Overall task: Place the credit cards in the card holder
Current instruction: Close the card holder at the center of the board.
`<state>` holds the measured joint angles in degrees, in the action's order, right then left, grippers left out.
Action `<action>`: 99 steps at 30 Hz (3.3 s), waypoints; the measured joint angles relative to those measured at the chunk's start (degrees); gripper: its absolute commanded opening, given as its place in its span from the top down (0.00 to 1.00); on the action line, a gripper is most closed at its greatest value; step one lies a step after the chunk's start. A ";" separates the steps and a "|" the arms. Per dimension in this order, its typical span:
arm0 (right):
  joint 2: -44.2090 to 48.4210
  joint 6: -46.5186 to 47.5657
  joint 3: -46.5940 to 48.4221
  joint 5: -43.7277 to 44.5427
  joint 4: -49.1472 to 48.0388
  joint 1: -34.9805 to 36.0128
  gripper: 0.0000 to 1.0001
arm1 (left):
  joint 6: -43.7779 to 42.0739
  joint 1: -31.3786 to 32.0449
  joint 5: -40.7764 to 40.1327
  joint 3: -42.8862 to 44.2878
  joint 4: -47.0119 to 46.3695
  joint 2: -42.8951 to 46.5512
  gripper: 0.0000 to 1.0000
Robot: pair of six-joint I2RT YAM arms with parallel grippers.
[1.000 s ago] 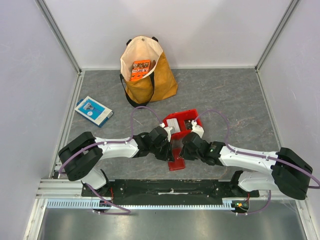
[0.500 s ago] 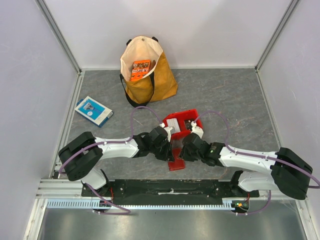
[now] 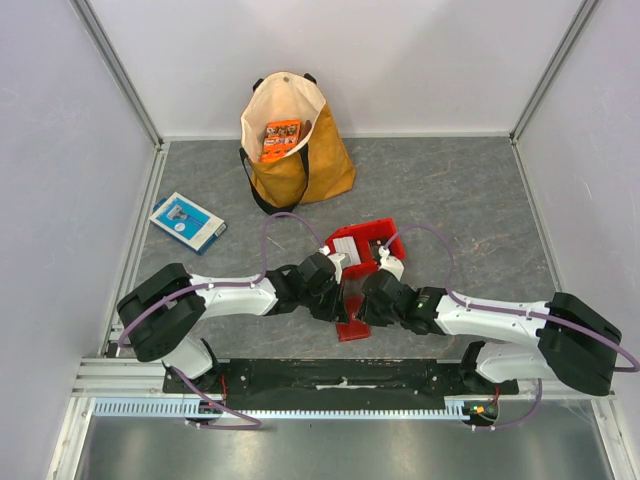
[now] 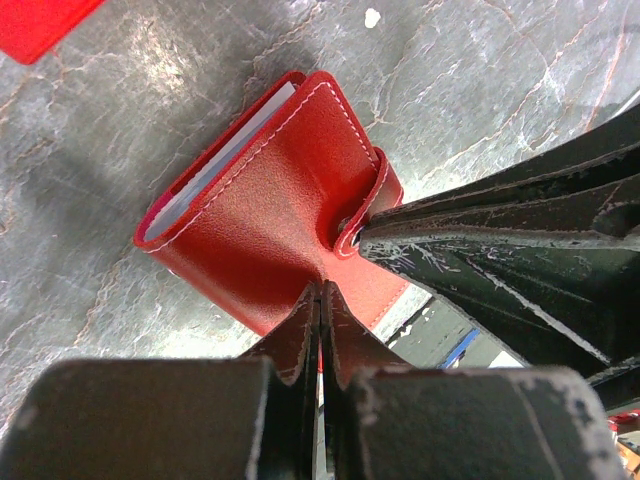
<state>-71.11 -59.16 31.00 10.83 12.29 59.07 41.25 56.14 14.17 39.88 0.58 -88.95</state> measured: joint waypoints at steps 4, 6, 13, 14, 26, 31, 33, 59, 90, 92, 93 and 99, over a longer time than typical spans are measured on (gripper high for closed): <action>-0.76 -0.02 0.00 0.04 -0.70 0.09 0.89 | -0.02 0.00 -0.02 0.00 0.02 0.00 0.98; -0.94 -0.02 0.00 0.15 -0.92 0.09 0.89 | 0.00 0.00 -0.04 0.00 0.02 0.00 0.98; -2.05 0.04 1.07 0.66 -0.22 0.11 0.87 | -0.02 -0.02 -0.07 0.00 0.00 0.00 0.98; -2.45 0.07 1.40 0.94 -0.11 0.15 0.87 | -0.02 0.00 -0.04 0.00 -0.11 -0.04 0.98; -8.81 2.19 9.42 1.70 8.63 0.35 0.87 | -0.02 0.02 -0.09 0.00 -0.17 -0.07 0.98; -11.26 3.43 12.33 1.81 11.69 0.35 0.90 | -0.02 0.02 -0.15 -0.02 -0.17 -0.07 0.98; -11.69 3.58 12.68 1.84 12.13 0.35 0.91 | -0.02 0.02 -0.20 -0.02 -0.17 -0.04 0.98; -12.83 3.23 9.64 -2.86 6.23 -2.21 0.95 | 0.00 0.02 -1.42 -1.11 -0.57 1.05 0.98; -19.65 2.84 18.36 -1.88 15.91 -0.87 0.96 | 0.48 -0.52 -3.63 -1.99 1.38 2.84 0.97; -19.76 2.21 18.27 -0.81 15.56 -0.04 0.96 | 0.87 -0.24 -4.85 -2.60 0.98 3.58 0.97; -19.87 1.92 18.25 -0.55 15.23 0.24 0.96 | 1.18 -0.11 -5.51 -3.19 0.87 4.24 0.97; -20.06 -0.04 17.88 1.90 14.45 1.86 0.96 | 3.58 0.24 -9.79 -9.33 -0.11 10.64 0.96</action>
<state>-91.18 -59.20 48.88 12.73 26.74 60.93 44.84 56.38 4.38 30.55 0.47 -78.30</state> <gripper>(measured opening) 0.046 0.037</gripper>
